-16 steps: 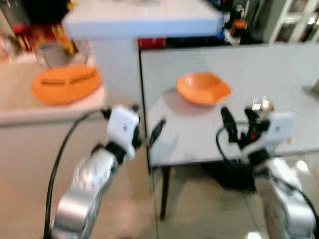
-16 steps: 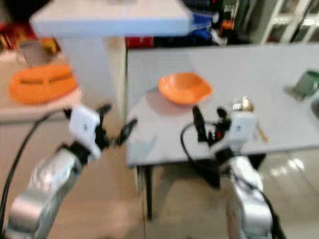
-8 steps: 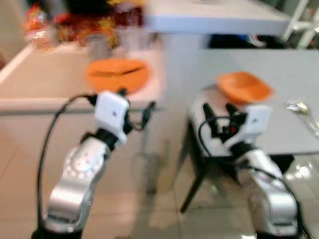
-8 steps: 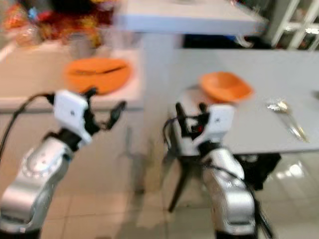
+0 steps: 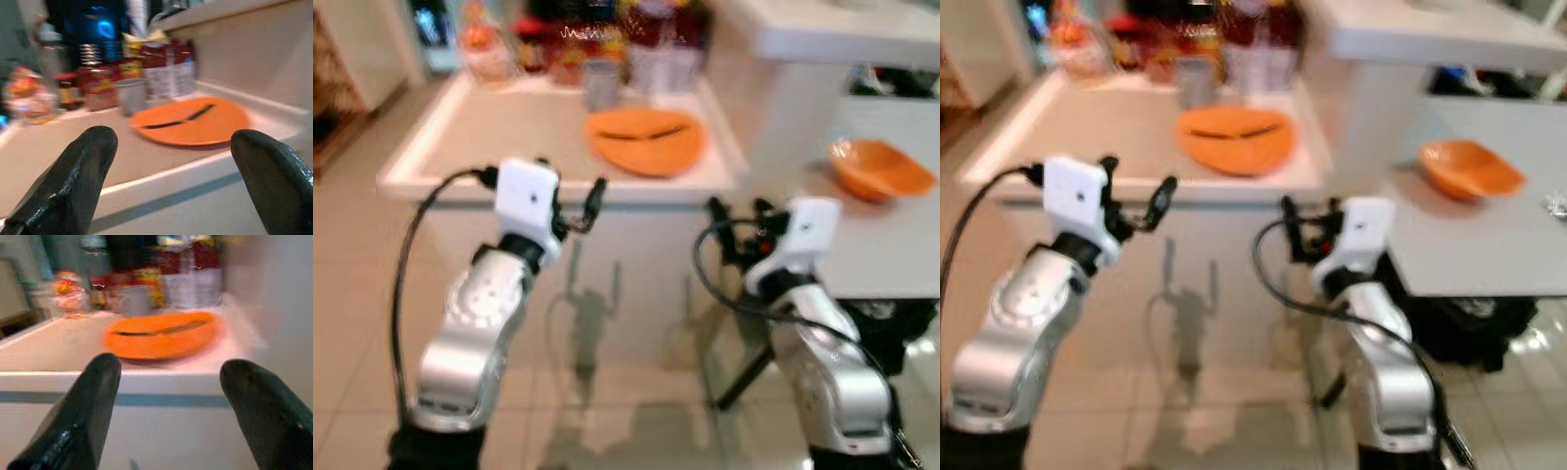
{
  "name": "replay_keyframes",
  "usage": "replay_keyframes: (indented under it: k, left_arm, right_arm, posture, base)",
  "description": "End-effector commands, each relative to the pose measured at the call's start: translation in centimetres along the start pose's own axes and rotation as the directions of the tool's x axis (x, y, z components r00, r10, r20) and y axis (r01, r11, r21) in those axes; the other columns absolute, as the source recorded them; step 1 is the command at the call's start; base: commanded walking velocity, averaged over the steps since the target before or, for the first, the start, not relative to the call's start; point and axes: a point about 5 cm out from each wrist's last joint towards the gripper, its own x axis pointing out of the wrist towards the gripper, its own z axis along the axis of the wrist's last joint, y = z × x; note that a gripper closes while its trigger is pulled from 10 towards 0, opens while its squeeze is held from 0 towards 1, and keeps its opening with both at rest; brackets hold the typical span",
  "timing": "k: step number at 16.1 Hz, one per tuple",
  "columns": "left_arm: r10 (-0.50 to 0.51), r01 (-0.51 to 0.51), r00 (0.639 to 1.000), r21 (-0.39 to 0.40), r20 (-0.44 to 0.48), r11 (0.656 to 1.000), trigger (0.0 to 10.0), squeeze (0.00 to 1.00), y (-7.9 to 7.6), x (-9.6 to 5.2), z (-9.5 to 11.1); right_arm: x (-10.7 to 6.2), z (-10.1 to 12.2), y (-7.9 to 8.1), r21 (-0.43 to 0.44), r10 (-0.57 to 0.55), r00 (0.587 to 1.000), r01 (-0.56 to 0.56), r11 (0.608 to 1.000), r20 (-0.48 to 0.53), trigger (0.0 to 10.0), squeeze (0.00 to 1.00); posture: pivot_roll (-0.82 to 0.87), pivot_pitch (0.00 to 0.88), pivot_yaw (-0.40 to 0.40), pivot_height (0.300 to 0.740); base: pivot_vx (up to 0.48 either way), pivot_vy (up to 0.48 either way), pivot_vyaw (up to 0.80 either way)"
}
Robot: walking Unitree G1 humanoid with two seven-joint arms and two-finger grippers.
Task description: Setting the table
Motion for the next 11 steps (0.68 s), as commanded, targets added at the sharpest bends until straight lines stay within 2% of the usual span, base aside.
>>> replay_keyframes:
  k: [1,7,11]
  left_arm:
    - [-0.035,0.035,0.999,-0.003,0.023,0.999,10.0,0.00,-0.8,0.4,0.3]
    - [-0.062,0.062,0.998,-0.001,0.028,0.998,10.0,0.00,-1.4,1.3,0.4]
    - [0.022,-0.022,1.000,0.033,0.009,0.999,10.0,0.00,0.2,2.0,0.3]
  right_arm:
    - [-0.1,0.5,-0.9,-0.011,-0.034,0.999,0.034,0.999,0.004,10.0,0.00]
    - [0.0,1.1,-1.2,-0.010,-0.046,0.999,0.046,0.999,0.015,10.0,0.00]
    - [-0.2,1.6,-0.6,-0.066,0.047,0.999,-0.046,0.997,0.004,10.0,0.00]
  posture:
    - [0.06,0.000,-0.025,0.740]
    - [0.05,0.000,-0.025,0.740]
    - [0.04,0.000,-0.018,0.740]
  base:
    - [0.296,0.000,0.00]
    - [0.433,0.000,-0.77]
    - [0.476,0.000,0.00]
